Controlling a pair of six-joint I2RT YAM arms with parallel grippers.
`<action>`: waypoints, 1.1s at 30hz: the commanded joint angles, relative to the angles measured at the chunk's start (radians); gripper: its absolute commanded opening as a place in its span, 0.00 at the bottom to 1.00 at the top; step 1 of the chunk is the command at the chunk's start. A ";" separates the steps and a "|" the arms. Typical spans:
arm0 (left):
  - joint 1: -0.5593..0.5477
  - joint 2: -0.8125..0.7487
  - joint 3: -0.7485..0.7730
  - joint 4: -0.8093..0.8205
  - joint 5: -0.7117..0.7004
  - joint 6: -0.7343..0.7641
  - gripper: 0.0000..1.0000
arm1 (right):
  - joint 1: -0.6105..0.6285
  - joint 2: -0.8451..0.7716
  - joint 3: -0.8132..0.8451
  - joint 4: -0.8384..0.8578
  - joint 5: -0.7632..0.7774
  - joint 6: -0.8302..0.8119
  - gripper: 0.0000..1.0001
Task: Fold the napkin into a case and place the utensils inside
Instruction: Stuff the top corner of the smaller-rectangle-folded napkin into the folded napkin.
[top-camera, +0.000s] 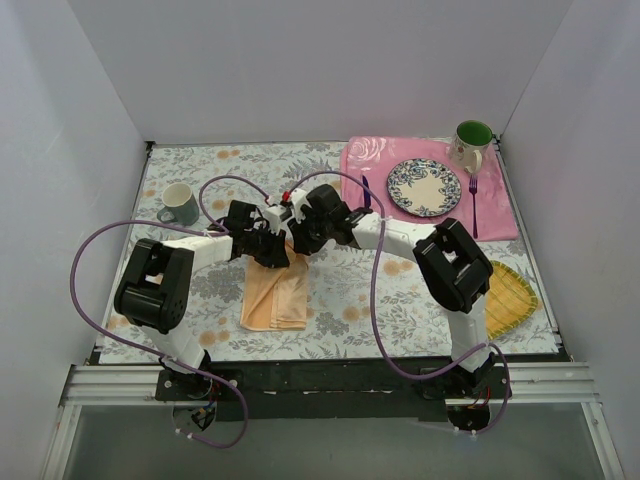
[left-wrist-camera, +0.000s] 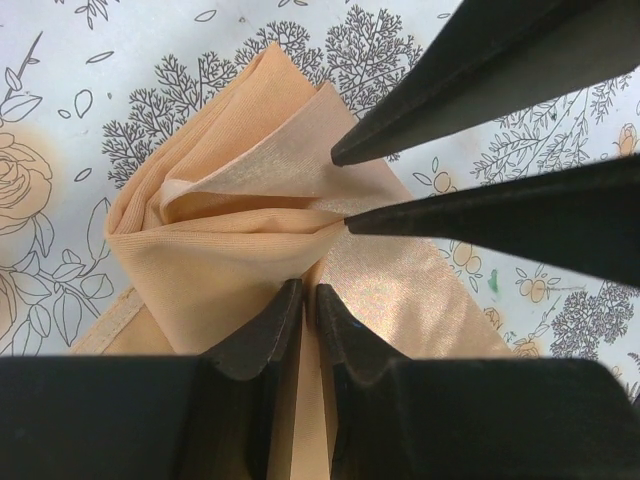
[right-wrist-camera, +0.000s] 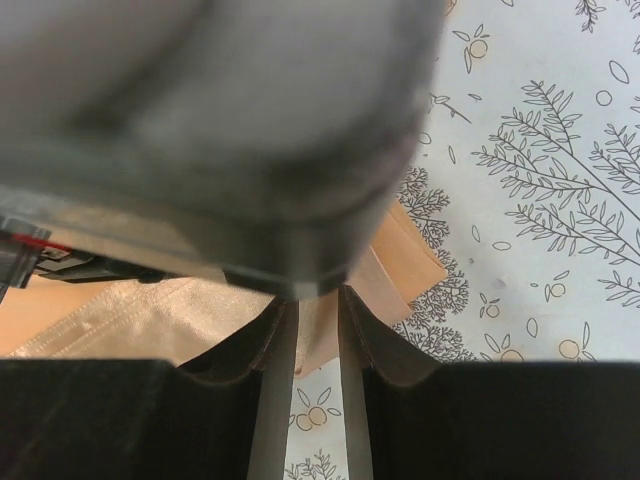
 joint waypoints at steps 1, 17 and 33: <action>0.012 0.018 -0.015 -0.021 -0.001 -0.005 0.12 | 0.005 -0.016 -0.029 0.057 0.028 -0.008 0.31; 0.021 0.020 -0.018 -0.027 0.004 -0.004 0.12 | 0.060 -0.018 -0.073 0.097 0.109 -0.094 0.33; 0.027 0.035 -0.015 -0.024 0.019 -0.022 0.12 | 0.082 -0.128 -0.178 0.161 0.149 -0.097 0.44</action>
